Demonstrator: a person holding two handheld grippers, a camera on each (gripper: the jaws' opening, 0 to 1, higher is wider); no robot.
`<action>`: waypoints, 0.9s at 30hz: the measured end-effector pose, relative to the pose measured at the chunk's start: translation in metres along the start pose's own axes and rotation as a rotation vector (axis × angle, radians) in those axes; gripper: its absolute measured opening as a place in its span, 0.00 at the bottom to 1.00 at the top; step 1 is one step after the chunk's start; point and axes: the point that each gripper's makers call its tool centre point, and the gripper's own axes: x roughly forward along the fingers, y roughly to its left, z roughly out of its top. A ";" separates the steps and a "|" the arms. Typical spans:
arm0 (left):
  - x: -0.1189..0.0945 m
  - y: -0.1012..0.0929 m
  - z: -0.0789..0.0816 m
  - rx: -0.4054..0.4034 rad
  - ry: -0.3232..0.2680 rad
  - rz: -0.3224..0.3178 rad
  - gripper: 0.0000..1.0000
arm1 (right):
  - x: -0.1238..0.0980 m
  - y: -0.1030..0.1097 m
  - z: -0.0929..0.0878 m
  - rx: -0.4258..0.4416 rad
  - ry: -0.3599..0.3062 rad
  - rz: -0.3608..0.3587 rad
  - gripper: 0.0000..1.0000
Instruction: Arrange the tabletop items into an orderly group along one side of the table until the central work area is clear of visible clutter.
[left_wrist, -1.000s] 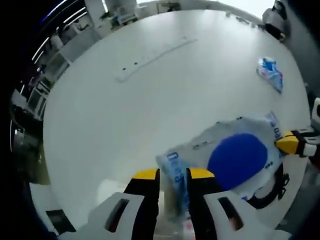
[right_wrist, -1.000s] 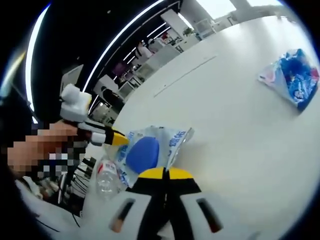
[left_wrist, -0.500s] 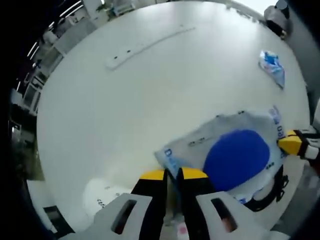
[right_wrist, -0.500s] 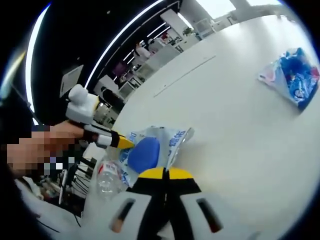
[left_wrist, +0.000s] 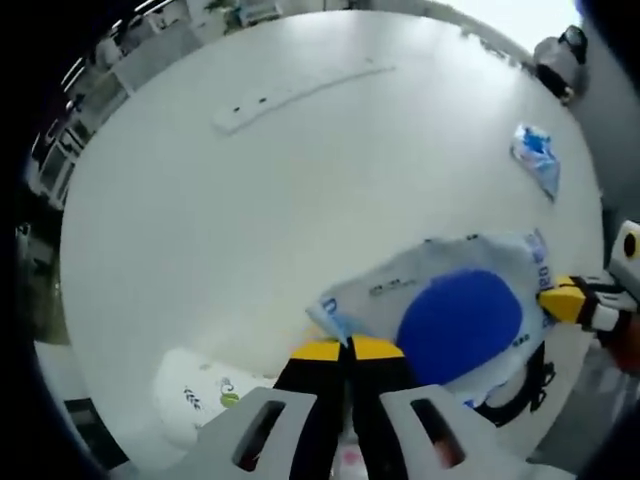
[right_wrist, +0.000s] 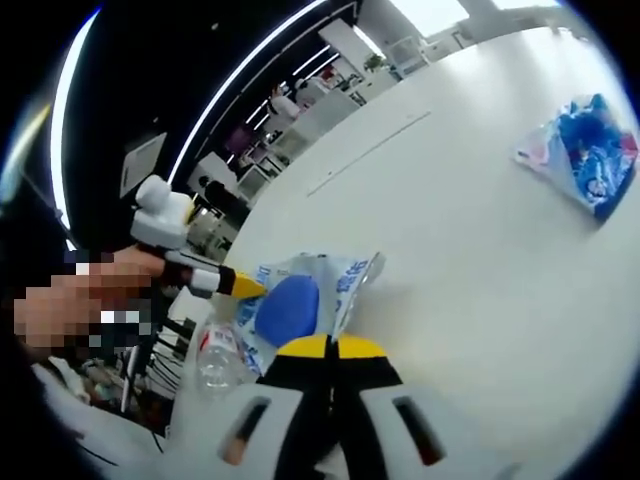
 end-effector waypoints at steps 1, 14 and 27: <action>-0.001 0.000 0.001 -0.006 -0.004 -0.003 0.00 | -0.001 0.000 0.001 -0.004 0.000 -0.001 0.00; -0.018 -0.011 0.015 -0.046 -0.088 -0.034 0.00 | -0.011 0.000 0.022 -0.011 -0.033 -0.004 0.00; -0.042 -0.020 0.025 -0.103 -0.165 -0.057 0.00 | -0.022 0.002 0.047 -0.030 -0.054 0.010 0.00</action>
